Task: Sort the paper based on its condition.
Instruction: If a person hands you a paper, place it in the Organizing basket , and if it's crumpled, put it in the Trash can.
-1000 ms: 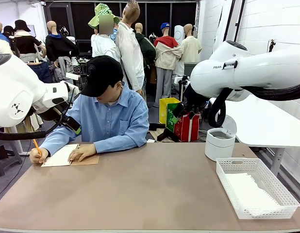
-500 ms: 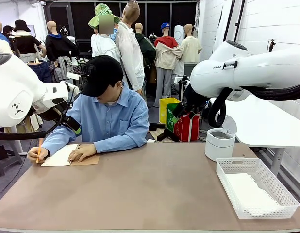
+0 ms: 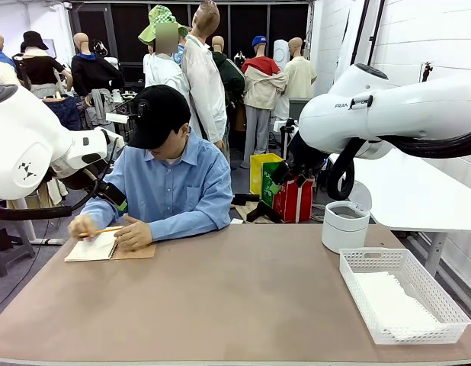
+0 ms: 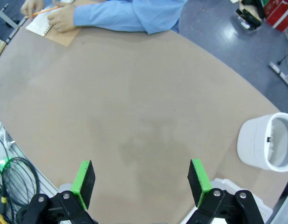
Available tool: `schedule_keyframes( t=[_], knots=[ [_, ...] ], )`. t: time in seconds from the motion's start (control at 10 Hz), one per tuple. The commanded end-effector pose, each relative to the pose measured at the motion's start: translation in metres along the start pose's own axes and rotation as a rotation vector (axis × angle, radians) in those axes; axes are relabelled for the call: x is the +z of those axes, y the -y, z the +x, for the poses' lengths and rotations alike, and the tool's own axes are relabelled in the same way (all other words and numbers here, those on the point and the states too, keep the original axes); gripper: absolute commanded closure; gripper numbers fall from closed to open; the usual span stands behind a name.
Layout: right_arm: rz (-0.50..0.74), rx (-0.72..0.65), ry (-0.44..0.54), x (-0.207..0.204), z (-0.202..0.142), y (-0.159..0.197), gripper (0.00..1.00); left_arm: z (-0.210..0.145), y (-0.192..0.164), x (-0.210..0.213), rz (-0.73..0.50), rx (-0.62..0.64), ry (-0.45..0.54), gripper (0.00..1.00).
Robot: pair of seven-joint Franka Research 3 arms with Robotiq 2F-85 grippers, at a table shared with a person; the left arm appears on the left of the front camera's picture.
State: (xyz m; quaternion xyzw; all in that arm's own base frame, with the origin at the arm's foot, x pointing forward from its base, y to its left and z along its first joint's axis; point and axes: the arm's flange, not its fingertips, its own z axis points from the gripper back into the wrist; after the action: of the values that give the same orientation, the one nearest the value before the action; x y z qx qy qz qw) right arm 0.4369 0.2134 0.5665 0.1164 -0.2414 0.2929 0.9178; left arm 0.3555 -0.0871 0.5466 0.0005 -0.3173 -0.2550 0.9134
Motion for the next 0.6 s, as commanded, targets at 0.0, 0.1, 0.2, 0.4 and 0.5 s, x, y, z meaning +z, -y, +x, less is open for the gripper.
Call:
schedule_keyframes(
  t=[0.0, 0.1, 0.2, 0.4, 0.5],
  knots=[
    [0.0, -0.005, -0.001, 0.0004, 0.0013, 0.0015, 0.0, -0.0001, -0.0013, 0.0004, -0.001, 0.003, 0.001, 0.0],
    [0.0, -0.005, -0.001, 0.0004, 0.0013, 0.0015, 0.0, -0.0001, -0.0013, 0.0004, -0.001, 0.003, 0.001, 0.0],
    [0.0, -0.005, -0.001, 0.0004, 0.0013, 0.0015, 0.0, -0.0001, -0.0013, 0.0004, -0.001, 0.003, 0.001, 0.0],
    [0.0, -0.005, -0.001, 0.0004, 0.0013, 0.0015, 0.0, -0.0001, -0.0013, 0.0004, -0.001, 0.003, 0.001, 0.0],
    [0.0, -0.005, -0.001, 0.0004, 0.0013, 0.0015, 0.0, -0.0001, -0.0013, 0.0004, -0.001, 0.003, 0.001, 0.0]
  ],
)
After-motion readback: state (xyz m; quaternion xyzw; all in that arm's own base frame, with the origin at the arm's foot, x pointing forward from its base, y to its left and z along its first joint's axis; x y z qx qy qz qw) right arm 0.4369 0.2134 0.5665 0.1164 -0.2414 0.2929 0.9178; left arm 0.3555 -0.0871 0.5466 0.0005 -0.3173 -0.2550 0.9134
